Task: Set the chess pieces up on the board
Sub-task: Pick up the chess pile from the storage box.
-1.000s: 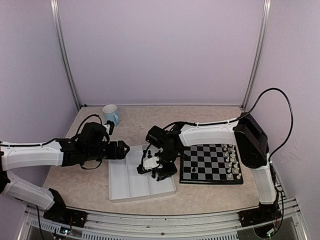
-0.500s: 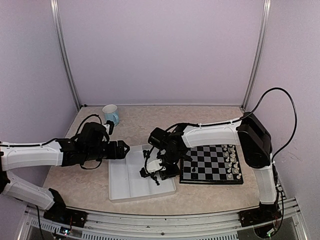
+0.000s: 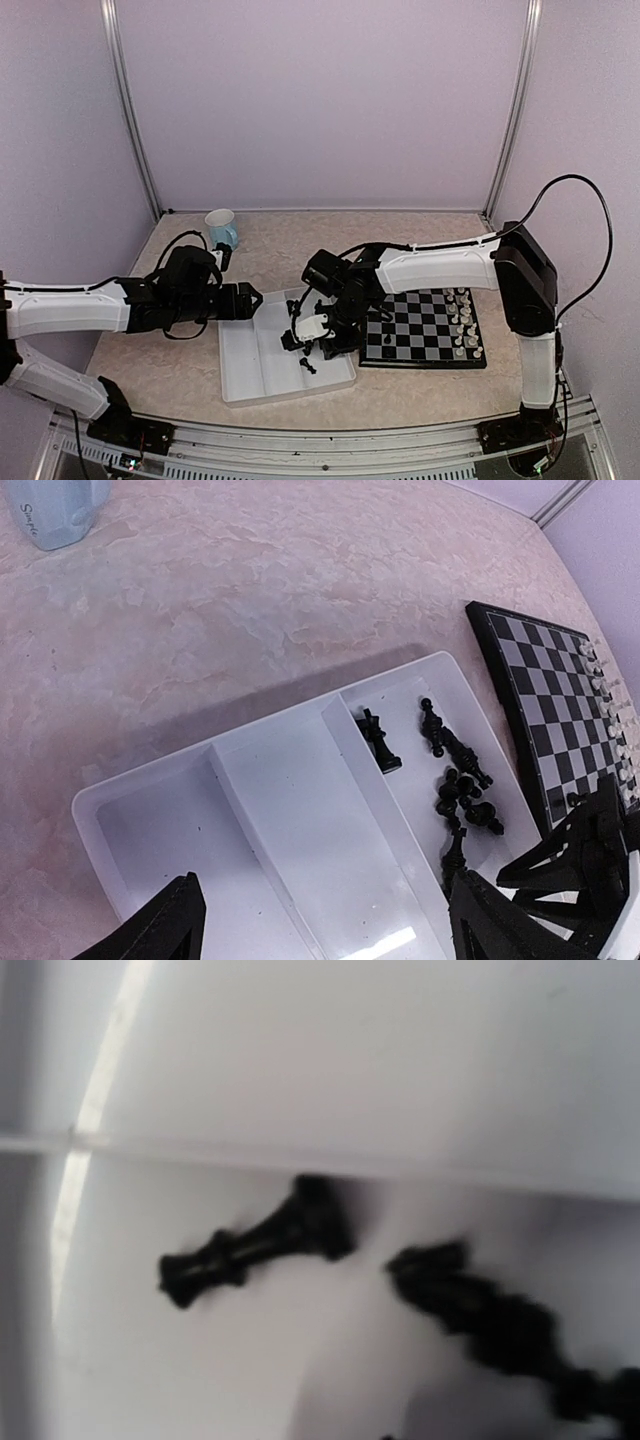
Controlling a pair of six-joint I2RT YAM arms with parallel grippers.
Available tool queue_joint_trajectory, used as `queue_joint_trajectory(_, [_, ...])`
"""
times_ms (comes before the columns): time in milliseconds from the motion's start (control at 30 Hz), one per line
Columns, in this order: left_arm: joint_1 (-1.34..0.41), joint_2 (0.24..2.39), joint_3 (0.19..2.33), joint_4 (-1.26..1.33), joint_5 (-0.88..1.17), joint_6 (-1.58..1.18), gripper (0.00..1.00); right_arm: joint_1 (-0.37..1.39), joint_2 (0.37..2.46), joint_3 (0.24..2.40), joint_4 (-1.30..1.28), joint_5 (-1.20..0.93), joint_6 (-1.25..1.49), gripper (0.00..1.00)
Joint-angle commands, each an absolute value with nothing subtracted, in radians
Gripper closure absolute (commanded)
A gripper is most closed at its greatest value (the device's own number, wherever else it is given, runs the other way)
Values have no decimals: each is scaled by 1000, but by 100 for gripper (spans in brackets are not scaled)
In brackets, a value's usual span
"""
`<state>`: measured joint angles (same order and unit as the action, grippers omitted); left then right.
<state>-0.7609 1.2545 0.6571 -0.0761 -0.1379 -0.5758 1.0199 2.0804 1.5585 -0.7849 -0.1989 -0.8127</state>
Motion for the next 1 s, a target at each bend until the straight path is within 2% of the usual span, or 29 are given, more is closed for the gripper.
queue_joint_trajectory(0, [-767,1245,675,-67,-141,-576,16,1026,2044,1593,-726,-180,-812,72])
queue_joint_trajectory(200, [-767,1249,676,-72,-140,-571,16,1025,2119,1662,-720,-136,-837,59])
queue_joint_trajectory(433, [-767,1238,671,-79,-146,-566,16,1017,2190,1739,-748,-139,-888,54])
queue_joint_trajectory(667, [-765,1225,650,-74,-152,-569,15,1014,2239,1789,-855,-219,-941,55])
queue_joint_trajectory(967, [-765,1226,644,-63,-145,-571,15,1014,2270,1795,-961,-216,-956,65])
